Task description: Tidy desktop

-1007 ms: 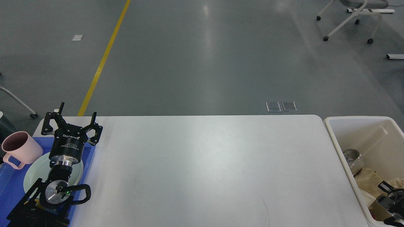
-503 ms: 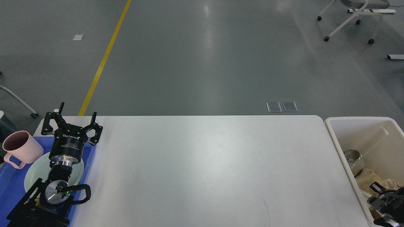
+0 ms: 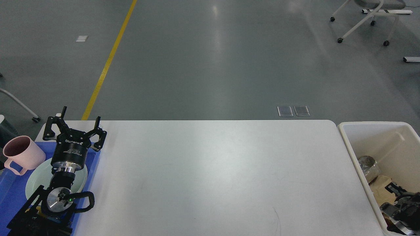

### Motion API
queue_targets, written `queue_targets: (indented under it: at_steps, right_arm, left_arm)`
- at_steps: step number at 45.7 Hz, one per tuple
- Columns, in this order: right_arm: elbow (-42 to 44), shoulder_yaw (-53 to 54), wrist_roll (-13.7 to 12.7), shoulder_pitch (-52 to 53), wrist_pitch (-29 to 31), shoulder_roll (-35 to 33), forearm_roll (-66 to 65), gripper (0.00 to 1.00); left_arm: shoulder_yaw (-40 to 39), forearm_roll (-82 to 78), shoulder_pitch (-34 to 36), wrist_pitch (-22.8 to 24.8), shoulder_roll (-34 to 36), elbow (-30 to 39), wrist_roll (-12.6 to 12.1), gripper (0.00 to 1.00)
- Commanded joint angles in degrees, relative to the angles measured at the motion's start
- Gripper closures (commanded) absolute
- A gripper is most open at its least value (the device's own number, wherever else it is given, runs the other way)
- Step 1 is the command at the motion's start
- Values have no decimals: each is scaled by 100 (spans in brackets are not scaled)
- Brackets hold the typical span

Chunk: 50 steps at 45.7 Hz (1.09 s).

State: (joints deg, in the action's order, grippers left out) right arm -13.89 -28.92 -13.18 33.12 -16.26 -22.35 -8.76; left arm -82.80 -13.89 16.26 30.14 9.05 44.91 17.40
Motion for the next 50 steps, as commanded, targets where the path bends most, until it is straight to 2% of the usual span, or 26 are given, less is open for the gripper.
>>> queue_targets:
  at_steps: [1, 11, 19, 27, 35, 41, 46, 49, 50]
  right_arm:
    - [0, -8, 0, 19, 0, -23, -11, 0]
    - [-9, -8, 0, 54, 9, -41, -38, 0]
    - [-184, 307, 17, 563, 96, -234, 33, 0]
    - [-817, 2591, 26, 907, 114, -866, -90, 0]
    - [-1862, 5156, 79, 1065, 79, -964, -1020, 0]
    - [-2399, 6643, 79, 960, 88, -894, -1970, 0]
    - [-2996, 7820, 105, 618, 141, -832, -2147, 0]
    - [-3304, 8629, 254, 240, 176, -587, -2147, 0]
    - [-3487, 9049, 403, -13, 211, -403, -2147, 0]
  left_arm:
    - [0, 0, 0, 0, 0, 0, 0, 4]
    - [0, 0, 0, 0, 0, 0, 0, 3]
    - [-8, 0, 0, -8, 0, 0, 0, 3]
    - [0, 0, 0, 0, 0, 0, 0, 3]
    - [0, 0, 0, 0, 0, 0, 0, 3]
    - [0, 0, 0, 0, 0, 0, 0, 4]
    - [0, 0, 0, 0, 0, 0, 0, 3]
    - [0, 0, 0, 0, 0, 0, 0, 3]
    - [0, 0, 0, 0, 0, 0, 0, 4]
